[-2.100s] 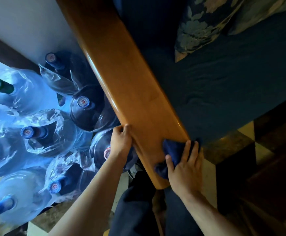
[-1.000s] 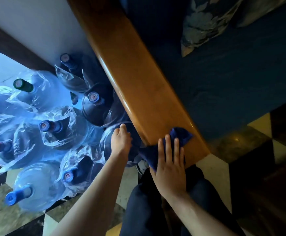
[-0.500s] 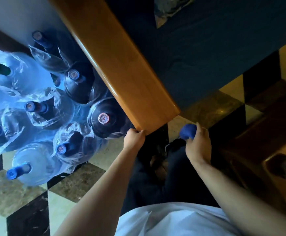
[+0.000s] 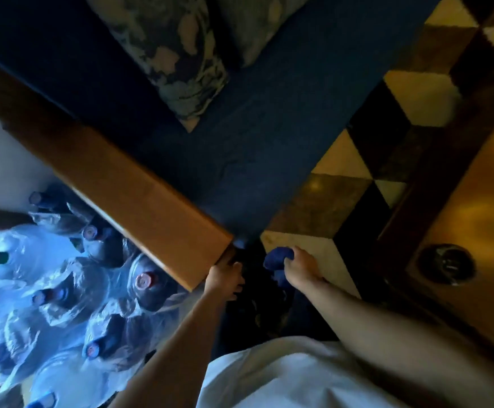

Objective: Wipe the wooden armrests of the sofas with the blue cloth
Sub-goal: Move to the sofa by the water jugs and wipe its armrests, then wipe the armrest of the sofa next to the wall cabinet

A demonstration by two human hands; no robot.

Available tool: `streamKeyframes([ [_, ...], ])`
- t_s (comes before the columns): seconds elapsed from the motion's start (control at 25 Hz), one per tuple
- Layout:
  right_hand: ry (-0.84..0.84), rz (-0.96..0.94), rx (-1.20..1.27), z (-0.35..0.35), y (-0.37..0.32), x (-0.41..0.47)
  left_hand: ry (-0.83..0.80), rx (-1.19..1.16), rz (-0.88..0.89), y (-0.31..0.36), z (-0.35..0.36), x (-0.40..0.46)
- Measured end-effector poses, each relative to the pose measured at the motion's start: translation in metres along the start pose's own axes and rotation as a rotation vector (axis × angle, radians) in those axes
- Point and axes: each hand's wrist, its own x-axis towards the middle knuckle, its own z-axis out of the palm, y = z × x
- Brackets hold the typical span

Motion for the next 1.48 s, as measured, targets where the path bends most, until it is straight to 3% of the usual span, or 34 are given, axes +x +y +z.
streamKeyframes([
  [0.08, 0.075, 0.068, 0.093, -0.052, 0.019, 0.014, -0.091, 0.042, 0.004, 0.04, 0.035, -0.009],
  [0.2, 0.162, 0.115, 0.287, -0.126, 0.038, 0.038, -0.087, 0.143, 0.095, 0.097, 0.091, -0.021],
  [0.44, 0.231, 0.082, 0.606, -0.23, 0.052, 0.079, -0.143, 0.196, 0.248, 0.218, 0.181, -0.045],
  [0.84, 0.362, 0.023, 0.84, -0.415, 0.037, 0.165, -0.188, 0.353, 0.398, 0.401, 0.285, -0.032],
  [1.0, 0.435, -0.034, 0.852, -0.512, 0.005, 0.234, -0.223, 0.308, 0.463, 0.52, 0.342, -0.009],
  [1.2, 0.532, -0.071, 0.798, -0.658, -0.058, 0.357, -0.212, 0.377, 0.676, 0.717, 0.418, 0.042],
  [1.48, 0.601, -0.148, 0.797, -0.856, -0.105, 0.438, -0.183, 0.388, 0.81, 0.947, 0.504, 0.052],
])
